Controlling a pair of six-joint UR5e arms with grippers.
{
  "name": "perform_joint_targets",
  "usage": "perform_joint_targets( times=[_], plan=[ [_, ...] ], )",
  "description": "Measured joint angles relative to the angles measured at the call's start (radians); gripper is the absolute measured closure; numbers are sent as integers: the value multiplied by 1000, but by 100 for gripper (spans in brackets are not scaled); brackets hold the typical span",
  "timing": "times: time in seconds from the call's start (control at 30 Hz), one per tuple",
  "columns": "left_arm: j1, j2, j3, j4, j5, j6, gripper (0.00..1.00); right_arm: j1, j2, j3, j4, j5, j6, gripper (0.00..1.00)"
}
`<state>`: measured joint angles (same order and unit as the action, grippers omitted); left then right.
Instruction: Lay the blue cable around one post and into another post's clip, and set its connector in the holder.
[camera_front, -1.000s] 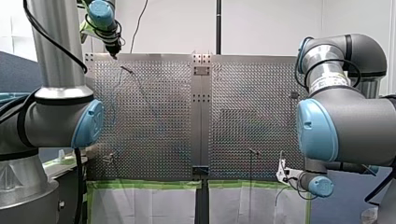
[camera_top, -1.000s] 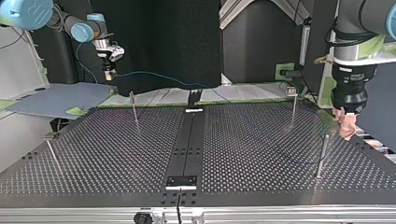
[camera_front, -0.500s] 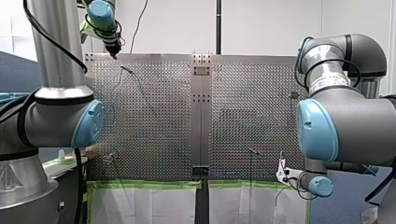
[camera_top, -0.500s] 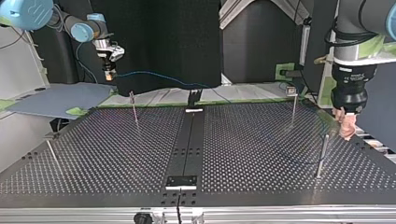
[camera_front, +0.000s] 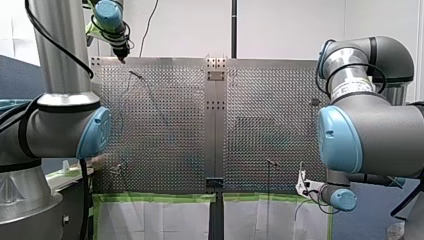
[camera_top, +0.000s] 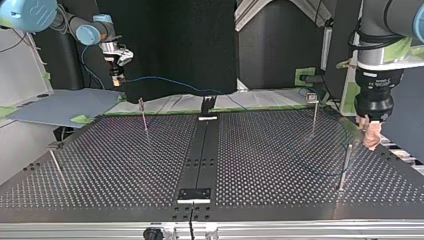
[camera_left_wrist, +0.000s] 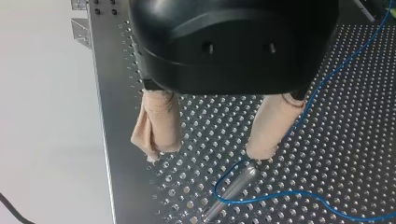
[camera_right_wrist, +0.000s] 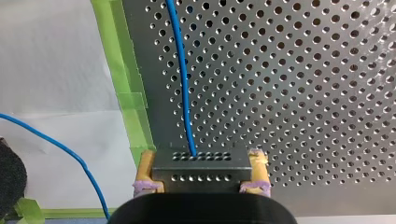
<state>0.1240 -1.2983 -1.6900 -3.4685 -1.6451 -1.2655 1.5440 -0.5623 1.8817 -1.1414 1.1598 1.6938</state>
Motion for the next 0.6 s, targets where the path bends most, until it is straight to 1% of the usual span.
perform_joint_targets(
  times=[0.37,0.47,0.6],
  plan=[
    [-1,0,0,1,3,0,0,0,0,0,0,0,0,100],
    [-4,0,-1,4,14,0,0,1,0,-1,1,0,0,100],
    [-15,6,-24,14,46,3,0,2,0,-2,2,0,-1,100]
  ],
)
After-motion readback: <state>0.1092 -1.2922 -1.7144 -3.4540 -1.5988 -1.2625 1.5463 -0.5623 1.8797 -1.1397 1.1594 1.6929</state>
